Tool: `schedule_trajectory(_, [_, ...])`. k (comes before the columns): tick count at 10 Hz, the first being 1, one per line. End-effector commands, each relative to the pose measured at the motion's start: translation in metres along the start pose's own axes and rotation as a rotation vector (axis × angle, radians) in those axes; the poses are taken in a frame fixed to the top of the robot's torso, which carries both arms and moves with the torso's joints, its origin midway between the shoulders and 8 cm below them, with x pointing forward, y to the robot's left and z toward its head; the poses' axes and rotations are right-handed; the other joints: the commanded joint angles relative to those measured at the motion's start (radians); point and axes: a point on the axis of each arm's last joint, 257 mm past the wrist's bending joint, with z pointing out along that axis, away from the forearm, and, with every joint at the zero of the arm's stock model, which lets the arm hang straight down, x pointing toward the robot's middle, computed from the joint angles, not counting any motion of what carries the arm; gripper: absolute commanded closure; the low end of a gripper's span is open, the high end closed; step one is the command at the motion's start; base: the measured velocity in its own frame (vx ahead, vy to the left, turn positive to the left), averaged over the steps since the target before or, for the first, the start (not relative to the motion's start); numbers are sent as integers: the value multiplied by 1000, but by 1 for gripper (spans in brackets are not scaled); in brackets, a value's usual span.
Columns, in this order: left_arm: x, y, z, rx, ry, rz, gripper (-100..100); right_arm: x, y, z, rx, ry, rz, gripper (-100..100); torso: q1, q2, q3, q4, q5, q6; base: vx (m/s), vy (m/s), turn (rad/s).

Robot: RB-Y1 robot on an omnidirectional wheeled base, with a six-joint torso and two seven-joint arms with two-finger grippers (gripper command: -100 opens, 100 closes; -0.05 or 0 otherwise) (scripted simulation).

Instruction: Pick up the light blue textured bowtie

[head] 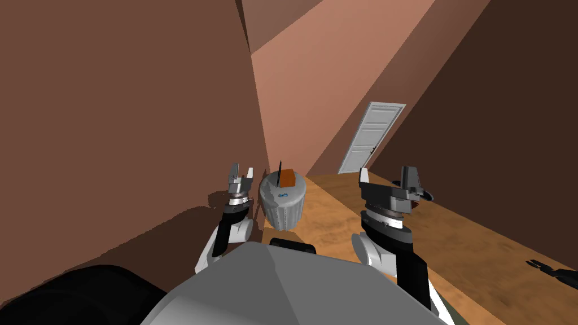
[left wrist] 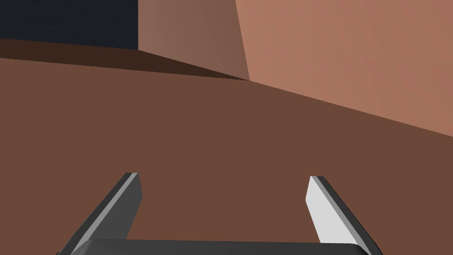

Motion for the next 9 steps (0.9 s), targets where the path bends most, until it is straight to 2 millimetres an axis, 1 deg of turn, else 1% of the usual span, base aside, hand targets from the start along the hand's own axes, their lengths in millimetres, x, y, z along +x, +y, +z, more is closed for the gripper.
schedule_trajectory(1, [3, 5, 1, -12, 30, 5, -100, 0, 0, 0, 0, 0, 0, 0, 0, 0, 0, 0, 0, 0, -7, -9, -18])
schedule_trajectory(4, [7, 24, 6, -58, 83, 11, -100, 0, 0, 0, 0, 0, 0, 0, -1, 1, 1, 0, 0, 0, -24, -24, -35])
schedule_trajectory(8, [2, 68, 16, -163, 104, 2, -100, 0, 0, 0, 0, 0, 0, 0, -3, 2, 1, 0, -1, 0, -37, -45, -65])
schedule_trajectory(9, [2, 71, 15, -172, 103, 3, -100, 0, 0, 0, 0, 0, 0, 0, -3, 3, 1, 1, -1, 0, -29, -37, -16])
